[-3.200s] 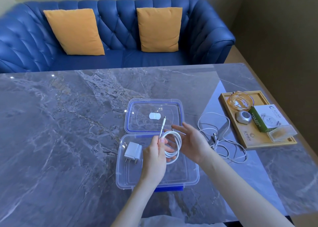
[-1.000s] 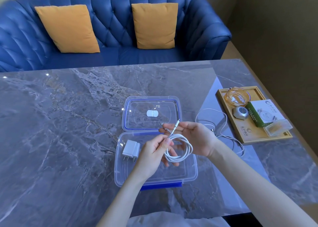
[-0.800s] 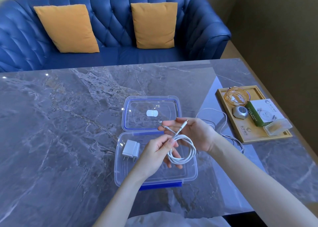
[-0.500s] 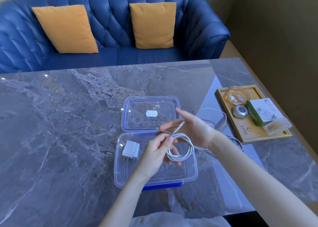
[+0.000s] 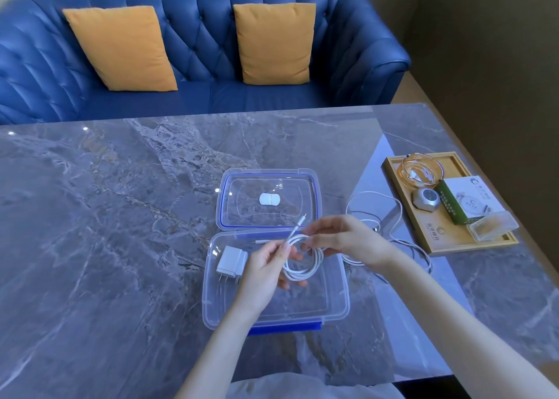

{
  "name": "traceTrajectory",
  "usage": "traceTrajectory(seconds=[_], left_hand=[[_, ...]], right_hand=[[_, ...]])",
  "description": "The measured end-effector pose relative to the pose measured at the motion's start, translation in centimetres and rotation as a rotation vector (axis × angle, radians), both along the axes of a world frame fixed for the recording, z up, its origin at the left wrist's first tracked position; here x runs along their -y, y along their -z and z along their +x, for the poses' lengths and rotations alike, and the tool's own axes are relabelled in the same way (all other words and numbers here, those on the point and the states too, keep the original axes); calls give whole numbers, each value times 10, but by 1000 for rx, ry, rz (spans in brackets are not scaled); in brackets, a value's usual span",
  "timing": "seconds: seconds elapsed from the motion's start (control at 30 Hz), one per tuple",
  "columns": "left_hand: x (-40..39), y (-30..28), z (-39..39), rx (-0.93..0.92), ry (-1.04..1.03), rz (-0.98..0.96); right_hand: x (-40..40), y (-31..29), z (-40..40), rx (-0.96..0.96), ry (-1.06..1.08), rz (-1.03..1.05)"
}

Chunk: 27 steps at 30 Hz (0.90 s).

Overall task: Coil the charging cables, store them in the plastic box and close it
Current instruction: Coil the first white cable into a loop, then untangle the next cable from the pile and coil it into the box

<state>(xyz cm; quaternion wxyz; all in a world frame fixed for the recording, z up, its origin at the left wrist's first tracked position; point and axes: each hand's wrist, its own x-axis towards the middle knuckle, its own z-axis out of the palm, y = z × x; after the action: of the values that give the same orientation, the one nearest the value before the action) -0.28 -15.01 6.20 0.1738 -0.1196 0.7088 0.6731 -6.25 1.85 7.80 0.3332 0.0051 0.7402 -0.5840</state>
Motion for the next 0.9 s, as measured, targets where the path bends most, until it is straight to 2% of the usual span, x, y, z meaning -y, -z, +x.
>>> traceTrajectory(seconds=[0.2, 0.33, 0.47, 0.7, 0.9], left_hand=[[9, 29, 4, 140, -5, -155], [20, 52, 5, 119, 33, -304], [30, 70, -2, 101, 91, -500], [37, 88, -23, 62, 71, -710], [29, 94, -27, 48, 218, -963]], right_hand=[[13, 43, 23, 48, 201, -3], [27, 64, 34, 112, 280, 2], [40, 81, 34, 65, 269, 156], [61, 106, 19, 84, 394, 199], [70, 122, 8, 89, 426, 270]])
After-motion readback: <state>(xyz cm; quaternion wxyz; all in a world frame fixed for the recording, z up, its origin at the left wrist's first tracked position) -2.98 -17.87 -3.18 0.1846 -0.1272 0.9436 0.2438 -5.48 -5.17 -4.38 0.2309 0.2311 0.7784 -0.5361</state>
